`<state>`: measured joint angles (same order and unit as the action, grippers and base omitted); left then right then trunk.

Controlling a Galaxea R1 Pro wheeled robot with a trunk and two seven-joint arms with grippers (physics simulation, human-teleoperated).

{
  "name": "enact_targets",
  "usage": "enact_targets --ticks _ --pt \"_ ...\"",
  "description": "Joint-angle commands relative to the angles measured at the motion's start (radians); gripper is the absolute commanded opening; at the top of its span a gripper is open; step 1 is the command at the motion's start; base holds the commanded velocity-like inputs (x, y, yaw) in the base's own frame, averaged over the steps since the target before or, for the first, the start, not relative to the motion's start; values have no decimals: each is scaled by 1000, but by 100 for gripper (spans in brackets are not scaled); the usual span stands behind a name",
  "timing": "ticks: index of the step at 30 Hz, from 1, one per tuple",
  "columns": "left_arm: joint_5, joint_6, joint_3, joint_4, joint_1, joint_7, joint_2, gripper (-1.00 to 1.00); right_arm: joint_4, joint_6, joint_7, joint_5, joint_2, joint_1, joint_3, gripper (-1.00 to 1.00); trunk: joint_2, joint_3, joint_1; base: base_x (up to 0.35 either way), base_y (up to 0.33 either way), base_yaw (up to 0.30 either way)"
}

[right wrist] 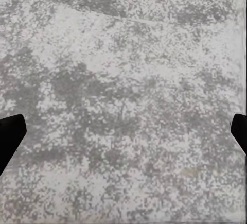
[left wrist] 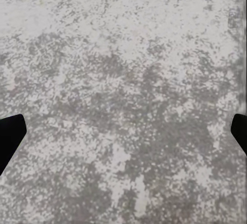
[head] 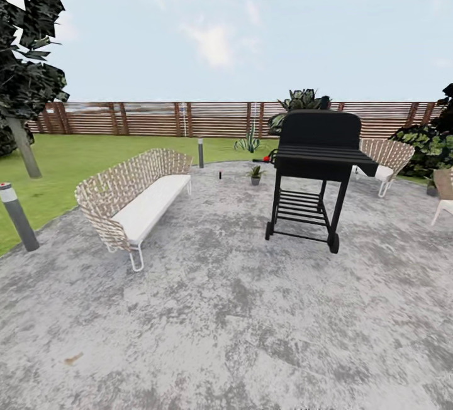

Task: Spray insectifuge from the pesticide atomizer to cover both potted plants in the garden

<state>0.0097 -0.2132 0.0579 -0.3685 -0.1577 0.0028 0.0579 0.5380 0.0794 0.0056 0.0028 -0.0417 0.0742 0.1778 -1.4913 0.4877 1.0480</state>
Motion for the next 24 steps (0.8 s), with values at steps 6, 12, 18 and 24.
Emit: enact_targets --ticks 6,12,18,24 --pt "1 -3 2 0 0 0 0 100 -1 3 1 0 0 1 2 100 -43 20 23 0 0 -300" --pt "1 -3 1 0 0 0 -1 100 0 3 2 0 0 1 2 100 -85 40 46 0 0 -292" --pt "1 -3 0 0 0 0 -1 100 0 3 2 0 0 1 2 100 -127 65 69 0 0 -243" --pt "1 -3 0 0 0 0 -1 100 0 3 2 0 0 1 2 100 -169 92 92 0 0 -202"
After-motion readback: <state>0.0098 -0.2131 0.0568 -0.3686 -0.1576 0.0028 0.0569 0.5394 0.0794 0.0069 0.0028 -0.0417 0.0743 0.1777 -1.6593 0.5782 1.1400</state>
